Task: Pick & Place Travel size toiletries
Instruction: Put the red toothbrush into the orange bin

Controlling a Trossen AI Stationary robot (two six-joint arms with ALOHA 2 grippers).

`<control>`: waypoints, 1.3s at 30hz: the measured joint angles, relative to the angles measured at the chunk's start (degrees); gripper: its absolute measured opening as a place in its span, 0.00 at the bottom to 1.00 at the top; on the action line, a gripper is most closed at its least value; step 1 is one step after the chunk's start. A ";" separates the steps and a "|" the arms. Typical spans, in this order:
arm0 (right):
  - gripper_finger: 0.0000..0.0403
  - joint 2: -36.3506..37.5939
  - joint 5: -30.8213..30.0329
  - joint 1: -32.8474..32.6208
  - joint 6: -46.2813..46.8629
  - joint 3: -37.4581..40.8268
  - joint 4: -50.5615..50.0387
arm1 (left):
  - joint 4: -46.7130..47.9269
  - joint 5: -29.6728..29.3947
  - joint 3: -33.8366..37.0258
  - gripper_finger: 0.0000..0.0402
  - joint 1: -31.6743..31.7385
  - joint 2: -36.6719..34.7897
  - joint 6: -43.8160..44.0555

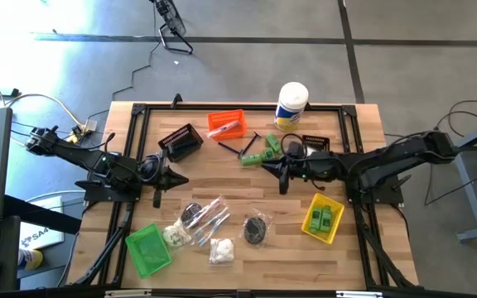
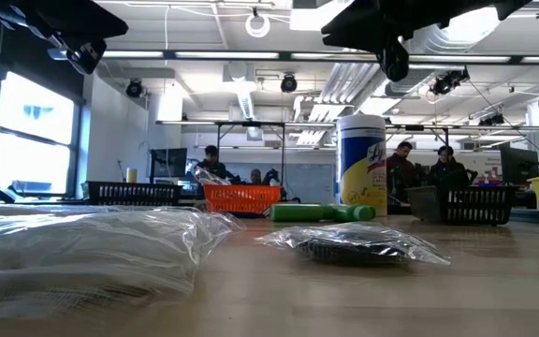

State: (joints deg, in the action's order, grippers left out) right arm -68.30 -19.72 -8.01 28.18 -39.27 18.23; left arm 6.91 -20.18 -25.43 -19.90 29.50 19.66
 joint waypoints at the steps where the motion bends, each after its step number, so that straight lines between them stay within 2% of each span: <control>1: 0.15 -0.33 0.73 0.16 -0.07 0.00 0.72 | -0.18 0.02 0.00 0.00 0.00 0.00 1.53; 7: 0.15 -0.54 2.18 0.17 -0.07 0.00 0.99 | -0.34 0.13 0.00 0.00 0.01 -0.01 9.02; 16: 0.15 -0.54 1.89 0.17 -0.07 0.00 0.93 | -0.38 2.74 0.00 0.00 0.00 0.74 9.33; 22: 0.15 -0.54 1.89 0.15 -0.02 0.00 0.91 | -0.31 2.87 -0.02 0.00 0.00 5.10 10.16; 33: 0.15 -0.54 1.92 0.15 -0.02 0.00 0.84 | 5.01 7.66 -0.02 0.00 0.00 14.14 22.79; 39: 0.15 -0.52 1.93 0.15 0.00 0.00 0.02 | 4.99 8.92 -0.02 0.00 0.00 16.60 24.58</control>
State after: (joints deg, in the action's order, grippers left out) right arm -68.82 -17.79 -7.86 28.18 -39.27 18.25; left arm 11.90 -11.27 -25.45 -19.90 46.10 44.25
